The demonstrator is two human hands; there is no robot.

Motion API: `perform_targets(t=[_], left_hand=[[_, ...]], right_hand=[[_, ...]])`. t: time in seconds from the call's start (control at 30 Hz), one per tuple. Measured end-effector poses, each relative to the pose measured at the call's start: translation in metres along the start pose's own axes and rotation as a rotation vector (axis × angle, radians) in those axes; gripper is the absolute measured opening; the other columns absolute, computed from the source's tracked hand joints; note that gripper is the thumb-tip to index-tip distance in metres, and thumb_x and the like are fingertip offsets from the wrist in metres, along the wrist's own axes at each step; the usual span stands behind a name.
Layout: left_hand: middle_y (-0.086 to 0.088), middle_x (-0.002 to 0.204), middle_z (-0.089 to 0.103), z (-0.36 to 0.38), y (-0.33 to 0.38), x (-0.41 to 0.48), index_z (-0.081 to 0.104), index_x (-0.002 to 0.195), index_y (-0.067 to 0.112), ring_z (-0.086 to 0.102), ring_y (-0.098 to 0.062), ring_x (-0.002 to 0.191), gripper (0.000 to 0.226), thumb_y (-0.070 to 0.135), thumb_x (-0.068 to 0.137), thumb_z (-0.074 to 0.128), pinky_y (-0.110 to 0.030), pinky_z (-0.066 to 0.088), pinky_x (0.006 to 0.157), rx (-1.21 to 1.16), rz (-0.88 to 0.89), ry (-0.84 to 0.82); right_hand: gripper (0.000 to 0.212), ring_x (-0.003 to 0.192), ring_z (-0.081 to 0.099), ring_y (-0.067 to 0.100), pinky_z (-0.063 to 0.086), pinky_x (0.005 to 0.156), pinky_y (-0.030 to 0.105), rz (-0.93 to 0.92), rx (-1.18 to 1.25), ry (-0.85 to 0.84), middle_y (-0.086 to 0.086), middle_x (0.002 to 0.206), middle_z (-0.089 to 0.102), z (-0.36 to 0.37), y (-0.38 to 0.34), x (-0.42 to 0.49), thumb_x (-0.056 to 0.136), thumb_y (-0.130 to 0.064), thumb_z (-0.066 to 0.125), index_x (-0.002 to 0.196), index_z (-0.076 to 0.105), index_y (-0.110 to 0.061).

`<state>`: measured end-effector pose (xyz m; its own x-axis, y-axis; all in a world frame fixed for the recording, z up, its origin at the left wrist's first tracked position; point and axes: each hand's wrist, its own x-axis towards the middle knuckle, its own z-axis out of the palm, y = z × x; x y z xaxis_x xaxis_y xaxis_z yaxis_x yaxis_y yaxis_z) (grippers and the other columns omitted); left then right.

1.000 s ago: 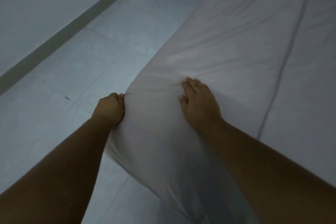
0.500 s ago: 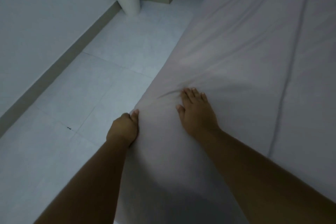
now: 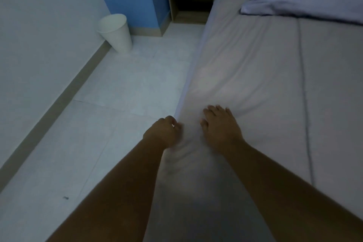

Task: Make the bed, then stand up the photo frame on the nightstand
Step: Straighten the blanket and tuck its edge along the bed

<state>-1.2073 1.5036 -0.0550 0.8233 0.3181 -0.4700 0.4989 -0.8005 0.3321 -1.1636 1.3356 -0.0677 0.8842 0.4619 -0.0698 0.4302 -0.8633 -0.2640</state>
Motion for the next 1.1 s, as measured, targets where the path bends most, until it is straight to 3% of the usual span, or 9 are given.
perform_targets(t=[0.07,0.13,0.2,0.3,0.43,0.57,0.8,1.1], left_hand=[[-0.011,0.124,0.06,-0.007,-0.007,0.02,0.056,0.117,0.02,0.055,-0.029,0.117,0.037,0.044,0.095,0.038,-0.041,0.045,0.098,0.101,0.088,-0.035],[-0.01,0.124,0.06,-0.016,-0.018,0.037,0.056,0.119,0.02,0.055,-0.028,0.118,0.04,0.045,0.096,0.036,-0.039,0.045,0.096,0.183,0.178,-0.052],[-0.008,0.122,0.061,-0.026,-0.033,0.05,0.056,0.12,0.019,0.057,-0.027,0.115,0.042,0.047,0.097,0.034,-0.038,0.045,0.091,0.24,0.259,-0.076],[-0.007,0.119,0.061,-0.045,-0.054,0.066,0.055,0.119,0.02,0.058,-0.026,0.111,0.04,0.046,0.098,0.033,-0.037,0.046,0.088,0.355,0.362,-0.112],[-0.007,0.119,0.062,-0.075,-0.054,0.089,0.056,0.12,0.019,0.06,-0.026,0.108,0.04,0.044,0.098,0.032,-0.036,0.048,0.087,0.445,0.452,-0.11],[-0.005,0.117,0.063,-0.093,-0.033,0.099,0.056,0.12,0.022,0.061,-0.026,0.105,0.039,0.043,0.098,0.032,-0.036,0.05,0.086,0.455,0.518,-0.07],[-0.005,0.114,0.065,-0.11,0.006,0.122,0.06,0.117,0.021,0.062,-0.025,0.103,0.037,0.042,0.098,0.036,-0.034,0.048,0.082,0.465,0.656,-0.068],[-0.008,0.11,0.065,-0.143,0.071,0.256,0.061,0.115,0.018,0.062,-0.027,0.099,0.035,0.036,0.098,0.036,-0.036,0.052,0.08,0.457,0.919,-0.11]], right_hand=[[0.058,0.113,0.059,0.033,0.037,0.104,0.048,0.024,0.028,0.06,0.016,0.12,0.065,0.003,-0.011,0.015,0.085,-0.035,0.023,0.113,0.065,-0.005],[0.05,0.094,0.067,0.033,0.046,0.093,0.05,0.086,0.034,0.092,0.014,0.102,0.072,0.007,-0.024,0.026,0.082,-0.032,0.03,0.096,0.071,-0.006],[0.05,0.098,0.066,0.033,0.045,0.095,0.05,0.131,0.025,0.078,0.014,0.105,0.071,0.014,-0.044,0.037,0.083,-0.032,0.03,0.098,0.07,-0.007],[0.053,0.117,0.056,0.031,0.034,0.107,0.048,0.236,0.044,0.05,0.014,0.123,0.063,0.015,-0.076,0.054,0.091,-0.033,0.027,0.118,0.062,-0.006],[0.05,0.094,0.068,0.032,0.048,0.091,0.051,0.332,0.002,0.162,0.013,0.099,0.073,0.007,-0.102,0.067,0.086,-0.033,0.033,0.101,0.071,-0.005],[0.047,0.089,0.07,0.03,0.053,0.084,0.049,0.413,0.0,0.158,0.01,0.095,0.075,-0.015,-0.104,0.071,0.084,-0.032,0.035,0.095,0.073,-0.007],[0.044,0.099,0.066,0.035,0.046,0.093,0.052,0.474,-0.001,0.199,0.015,0.104,0.072,-0.032,-0.081,0.087,0.085,-0.028,0.038,0.102,0.07,-0.004],[0.037,0.081,0.069,0.032,0.052,0.083,0.047,0.64,-0.064,0.285,0.011,0.086,0.074,-0.039,-0.045,0.211,0.081,-0.026,0.042,0.091,0.072,-0.005]])
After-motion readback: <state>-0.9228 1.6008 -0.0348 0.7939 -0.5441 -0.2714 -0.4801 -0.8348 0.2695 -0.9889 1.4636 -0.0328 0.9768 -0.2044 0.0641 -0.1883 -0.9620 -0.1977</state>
